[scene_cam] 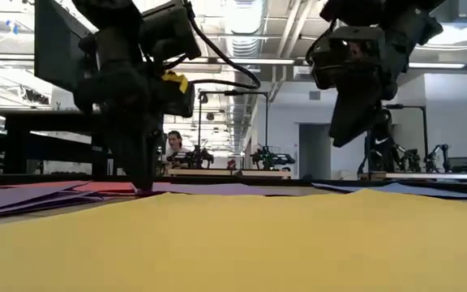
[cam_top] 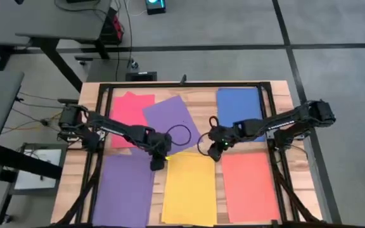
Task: Organize paper
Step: Stack the purple paper on top of the purple paper
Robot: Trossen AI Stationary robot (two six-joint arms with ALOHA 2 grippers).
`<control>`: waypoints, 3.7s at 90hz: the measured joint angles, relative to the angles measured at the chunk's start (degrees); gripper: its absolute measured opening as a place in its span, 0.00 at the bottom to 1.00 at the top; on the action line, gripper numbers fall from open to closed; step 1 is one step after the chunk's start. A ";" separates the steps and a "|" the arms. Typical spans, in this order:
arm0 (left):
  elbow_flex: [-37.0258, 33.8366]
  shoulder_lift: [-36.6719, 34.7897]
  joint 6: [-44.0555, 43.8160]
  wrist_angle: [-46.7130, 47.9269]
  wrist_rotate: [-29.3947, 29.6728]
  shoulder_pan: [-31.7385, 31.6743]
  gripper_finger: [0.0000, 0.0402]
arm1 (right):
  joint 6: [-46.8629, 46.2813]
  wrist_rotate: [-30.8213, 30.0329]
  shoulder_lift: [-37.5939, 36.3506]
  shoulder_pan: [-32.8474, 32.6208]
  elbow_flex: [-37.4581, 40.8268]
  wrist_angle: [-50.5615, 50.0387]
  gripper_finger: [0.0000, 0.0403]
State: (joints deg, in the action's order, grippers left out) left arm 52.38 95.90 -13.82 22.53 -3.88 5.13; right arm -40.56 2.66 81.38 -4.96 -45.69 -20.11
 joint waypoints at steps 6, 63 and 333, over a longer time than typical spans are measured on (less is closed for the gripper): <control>0.02 0.92 0.07 -0.81 3.77 0.54 0.36 | 1.25 -0.02 -0.01 -0.08 0.00 -1.02 0.24; 1.79 4.85 -4.59 3.96 11.76 2.64 0.01 | 7.94 -0.31 -0.62 1.90 -0.98 -6.44 0.24; 39.65 10.50 -44.56 49.31 -20.49 57.04 0.28 | 16.58 1.34 -3.32 1.72 -3.50 0.08 0.24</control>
State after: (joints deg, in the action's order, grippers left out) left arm 92.03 106.40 -58.38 71.84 -24.37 62.17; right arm -23.98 4.00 78.06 -3.24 -49.19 -20.03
